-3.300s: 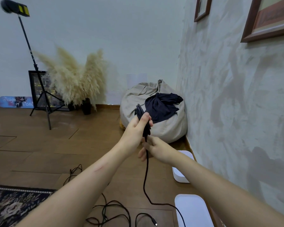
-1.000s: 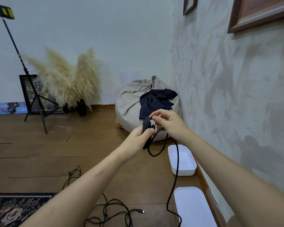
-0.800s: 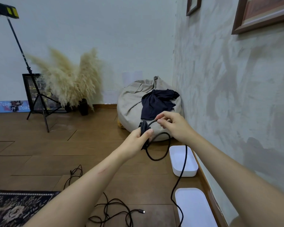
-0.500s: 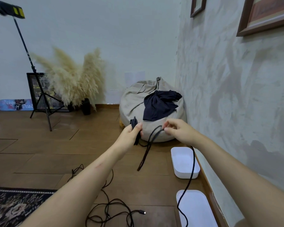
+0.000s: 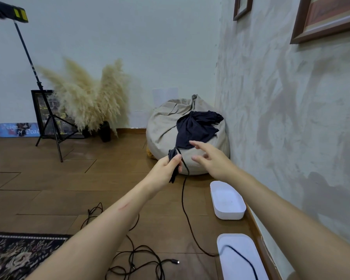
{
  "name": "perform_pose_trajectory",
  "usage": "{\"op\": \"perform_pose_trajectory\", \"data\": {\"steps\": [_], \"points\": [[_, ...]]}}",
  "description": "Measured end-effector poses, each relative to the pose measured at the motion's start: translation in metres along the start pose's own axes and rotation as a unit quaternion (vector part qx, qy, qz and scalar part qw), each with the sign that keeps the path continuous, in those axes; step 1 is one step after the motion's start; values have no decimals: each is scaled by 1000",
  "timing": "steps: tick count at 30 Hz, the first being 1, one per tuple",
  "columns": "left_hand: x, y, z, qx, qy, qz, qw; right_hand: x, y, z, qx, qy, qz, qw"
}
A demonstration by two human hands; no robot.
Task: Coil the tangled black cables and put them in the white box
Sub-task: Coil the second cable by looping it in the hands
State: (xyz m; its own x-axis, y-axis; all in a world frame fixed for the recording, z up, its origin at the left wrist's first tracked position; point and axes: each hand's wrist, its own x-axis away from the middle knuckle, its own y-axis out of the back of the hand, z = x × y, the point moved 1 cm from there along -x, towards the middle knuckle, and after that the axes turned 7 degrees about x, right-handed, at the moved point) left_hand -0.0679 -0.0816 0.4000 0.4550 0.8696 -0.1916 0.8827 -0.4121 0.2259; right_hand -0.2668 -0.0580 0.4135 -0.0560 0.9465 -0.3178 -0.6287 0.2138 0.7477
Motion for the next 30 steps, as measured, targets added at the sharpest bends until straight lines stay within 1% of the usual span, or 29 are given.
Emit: {"op": "perform_pose_trajectory", "data": {"steps": [3,5,7,10,13,16,19,21,24,25,28,30], "points": [[4,-6,-7,-4,-17,35,999,0,-7,7,0,13,31,999],[7,-9,-14,-5,-33,57,998,-2,-7,7,-12,15,5,1000],[9,-7,-19,-13,-50,69,996,-5,-2,6,-61,14,-5,998],[11,-2,-26,-15,-61,75,995,-5,1,9,-164,19,33,986],[14,-1,-33,-15,-77,79,994,-6,3,11,-200,14,1,980],[15,-7,-35,0,-90,74,993,-11,5,10,-197,4,-42,979],[17,-12,-36,37,-91,59,993,-13,-4,13,-186,2,-58,981],[17,-11,-38,66,-86,55,993,-13,-12,15,-203,-3,-60,977],[13,-4,-42,115,-77,60,989,-10,-25,23,-252,6,-44,967],[11,-1,-43,133,-77,60,986,-8,-31,26,-253,14,-34,967],[6,6,-42,176,-70,35,981,-1,-49,31,-186,8,1,982],[4,5,-39,187,-67,5,980,0,-64,35,-158,-7,48,986]]}}
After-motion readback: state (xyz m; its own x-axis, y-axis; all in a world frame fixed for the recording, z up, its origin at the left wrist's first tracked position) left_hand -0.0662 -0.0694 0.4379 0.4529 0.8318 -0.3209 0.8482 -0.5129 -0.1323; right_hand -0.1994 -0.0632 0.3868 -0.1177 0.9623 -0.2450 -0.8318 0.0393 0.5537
